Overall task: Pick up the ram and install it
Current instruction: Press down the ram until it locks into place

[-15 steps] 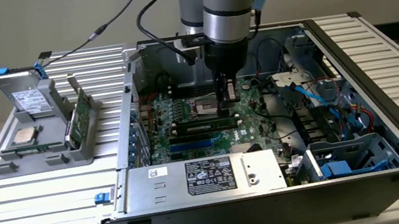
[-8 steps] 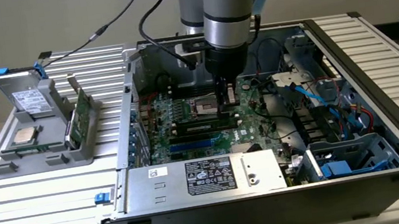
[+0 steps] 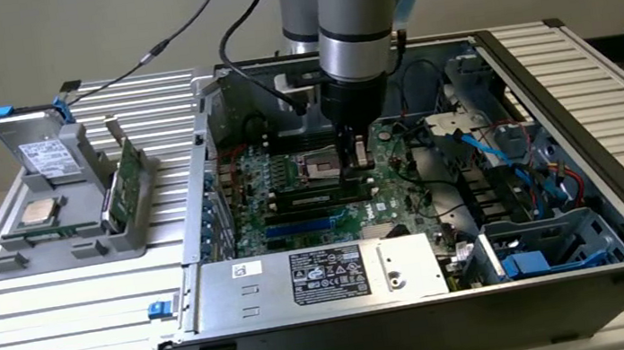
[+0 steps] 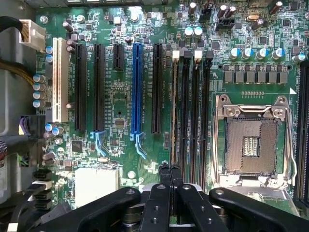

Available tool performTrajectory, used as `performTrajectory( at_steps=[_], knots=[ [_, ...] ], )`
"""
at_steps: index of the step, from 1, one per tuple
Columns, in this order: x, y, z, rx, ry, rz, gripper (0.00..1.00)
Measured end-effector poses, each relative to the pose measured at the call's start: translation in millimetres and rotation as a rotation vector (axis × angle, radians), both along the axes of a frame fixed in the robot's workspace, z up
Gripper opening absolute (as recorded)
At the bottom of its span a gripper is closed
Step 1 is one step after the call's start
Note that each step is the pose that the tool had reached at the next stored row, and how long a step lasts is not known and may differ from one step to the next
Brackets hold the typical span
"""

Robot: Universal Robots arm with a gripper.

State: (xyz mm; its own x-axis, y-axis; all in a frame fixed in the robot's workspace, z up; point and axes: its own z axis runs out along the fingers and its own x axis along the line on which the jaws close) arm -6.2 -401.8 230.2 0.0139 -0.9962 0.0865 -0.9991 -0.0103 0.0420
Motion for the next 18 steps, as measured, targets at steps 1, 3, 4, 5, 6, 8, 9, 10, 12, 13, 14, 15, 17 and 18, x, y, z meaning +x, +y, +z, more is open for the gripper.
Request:
performTrajectory(
  at_steps=[1, 3, 4, 5, 6, 8, 9, 10, 12, 13, 14, 15, 17, 18],
  knots=[
    [0.0, 0.0, -0.9, -0.0001, 0.0002, 0.000, 0.11],
    [0.0, -0.1, -2.5, -0.0005, 0.0011, 0.000, 0.11],
    [0.0, 0.0, -3.3, -0.0005, 0.0015, 0.000, 0.11],
    [0.0, 0.0, -4.3, -0.0004, 0.0022, 0.000, 0.11],
    [0.0, 0.0, -5.1, -0.0005, 0.0029, 0.000, 0.11],
    [0.0, 0.0, -6.0, -0.0002, 0.0036, 0.000, 0.11],
    [0.0, 0.0, -6.1, 0.0000, 0.0036, 0.000, 0.11],
    [0.0, 0.1, -6.2, 0.0001, 0.0035, 0.000, 0.11],
    [0.0, 0.1, -6.1, 0.0004, 0.0035, 0.000, 0.11],
    [0.0, 0.1, -5.7, 0.0006, 0.0035, 0.000, 0.11],
    [0.0, 0.2, -5.1, 0.0013, 0.0033, 0.000, 0.11],
    [-0.2, 0.3, -4.1, 0.0020, 0.0029, 0.000, 0.11],
    [-1.1, 0.3, -1.0, 0.0009, 0.0032, 0.000, 0.11],
    [-1.8, 0.4, 0.4, 0.0008, 0.0032, 0.000, 0.11]
  ],
)
